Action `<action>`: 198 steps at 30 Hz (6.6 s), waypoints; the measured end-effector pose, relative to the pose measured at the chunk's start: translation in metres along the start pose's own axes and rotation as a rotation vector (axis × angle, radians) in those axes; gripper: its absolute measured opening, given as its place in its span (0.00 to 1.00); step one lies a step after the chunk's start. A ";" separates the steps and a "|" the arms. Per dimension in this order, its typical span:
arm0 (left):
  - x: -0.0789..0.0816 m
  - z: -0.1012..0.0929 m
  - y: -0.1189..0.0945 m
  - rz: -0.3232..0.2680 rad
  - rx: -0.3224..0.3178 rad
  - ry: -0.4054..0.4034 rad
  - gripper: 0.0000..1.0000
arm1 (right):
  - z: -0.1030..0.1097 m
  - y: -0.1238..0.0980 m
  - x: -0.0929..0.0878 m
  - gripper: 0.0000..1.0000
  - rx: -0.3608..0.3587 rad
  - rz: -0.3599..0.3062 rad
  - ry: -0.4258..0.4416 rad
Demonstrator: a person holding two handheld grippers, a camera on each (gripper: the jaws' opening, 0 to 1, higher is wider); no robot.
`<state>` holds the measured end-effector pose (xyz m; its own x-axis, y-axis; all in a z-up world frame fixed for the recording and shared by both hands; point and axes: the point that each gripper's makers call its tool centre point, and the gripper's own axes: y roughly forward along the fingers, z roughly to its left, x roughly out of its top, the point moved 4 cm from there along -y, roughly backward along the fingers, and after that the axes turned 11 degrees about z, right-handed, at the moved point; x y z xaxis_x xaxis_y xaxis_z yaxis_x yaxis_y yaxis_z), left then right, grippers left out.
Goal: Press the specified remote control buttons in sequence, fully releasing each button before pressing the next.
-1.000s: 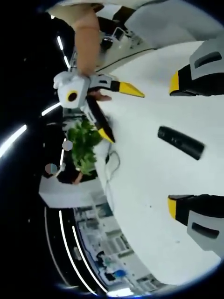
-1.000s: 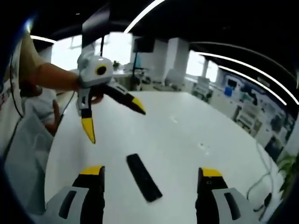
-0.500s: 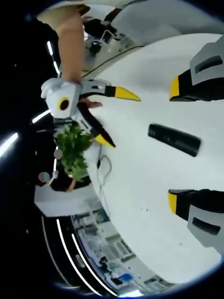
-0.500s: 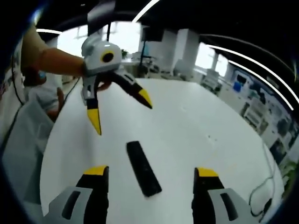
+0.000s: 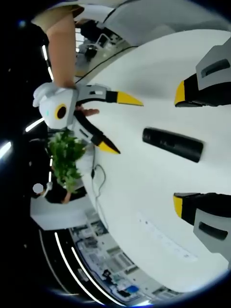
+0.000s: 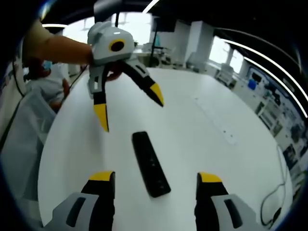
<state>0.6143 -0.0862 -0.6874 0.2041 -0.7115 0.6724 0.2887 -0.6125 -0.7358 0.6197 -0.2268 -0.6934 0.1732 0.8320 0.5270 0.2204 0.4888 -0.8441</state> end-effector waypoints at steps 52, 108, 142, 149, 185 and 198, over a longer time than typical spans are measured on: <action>-0.025 0.003 0.057 0.171 -0.104 0.017 0.57 | -0.007 0.057 -0.024 0.33 0.133 0.168 -0.066; -0.012 0.001 0.045 0.242 -0.096 0.127 0.24 | 0.000 0.040 -0.008 0.22 0.074 0.164 -0.170; 0.021 -0.047 -0.013 0.234 -0.065 0.186 0.24 | 0.047 -0.027 0.017 0.21 0.015 0.125 -0.196; 0.026 -0.065 -0.023 0.238 -0.061 0.202 0.24 | 0.064 -0.039 0.016 0.21 0.004 0.120 -0.195; 0.000 -0.151 -0.039 0.250 -0.109 0.212 0.24 | 0.152 -0.050 -0.008 0.21 0.038 0.095 -0.180; -0.028 -0.181 -0.031 0.254 -0.139 0.186 0.24 | 0.184 -0.027 -0.025 0.21 0.075 0.084 -0.168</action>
<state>0.4306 -0.1095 -0.6980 0.0754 -0.8902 0.4492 0.1179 -0.4394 -0.8905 0.4328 -0.2125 -0.7014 0.0238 0.8996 0.4361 0.1391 0.4290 -0.8926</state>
